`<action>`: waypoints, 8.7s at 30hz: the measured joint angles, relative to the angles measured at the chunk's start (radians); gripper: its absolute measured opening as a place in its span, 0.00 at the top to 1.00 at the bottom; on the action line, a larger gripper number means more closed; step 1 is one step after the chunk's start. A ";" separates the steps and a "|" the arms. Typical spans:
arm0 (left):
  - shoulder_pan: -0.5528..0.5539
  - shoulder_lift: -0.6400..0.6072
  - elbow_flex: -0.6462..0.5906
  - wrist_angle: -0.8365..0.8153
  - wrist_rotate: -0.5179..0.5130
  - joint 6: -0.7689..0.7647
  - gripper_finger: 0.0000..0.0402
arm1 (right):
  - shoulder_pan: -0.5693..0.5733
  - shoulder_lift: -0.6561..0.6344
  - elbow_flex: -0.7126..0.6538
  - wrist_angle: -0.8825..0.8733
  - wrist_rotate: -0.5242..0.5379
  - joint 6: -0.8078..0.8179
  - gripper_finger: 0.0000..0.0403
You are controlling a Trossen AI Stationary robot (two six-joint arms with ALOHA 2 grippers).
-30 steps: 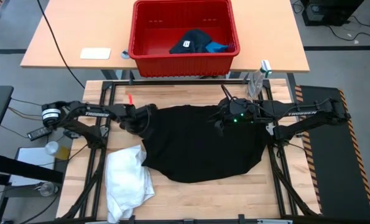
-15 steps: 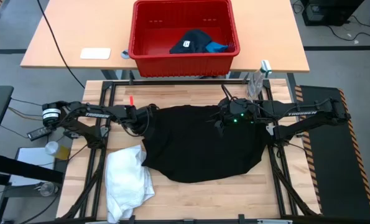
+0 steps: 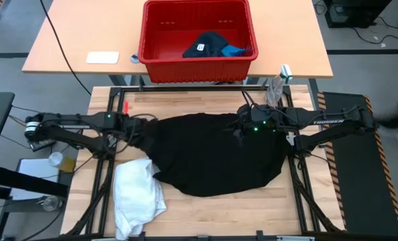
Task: Fold Laundry from Bin
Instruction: Fold the black shirt
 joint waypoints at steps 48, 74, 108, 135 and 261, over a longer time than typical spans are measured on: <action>0.076 0.215 0.122 0.202 -0.075 0.322 0.57 | -0.054 0.157 0.000 -0.307 -0.180 -0.025 0.53; 0.176 0.448 0.123 0.623 0.225 0.673 0.57 | 0.015 0.225 -0.003 -0.593 -0.318 0.028 0.54; 0.242 0.729 0.119 0.872 -0.074 1.176 0.57 | 0.322 0.449 -0.179 -0.215 -0.422 0.481 0.58; -0.157 0.433 0.121 0.593 0.161 0.658 0.57 | -0.220 0.412 0.031 -0.302 -0.269 -0.135 0.58; -0.326 0.495 0.197 0.694 0.203 0.861 0.57 | 0.314 0.278 -0.109 -0.195 -0.124 0.094 0.62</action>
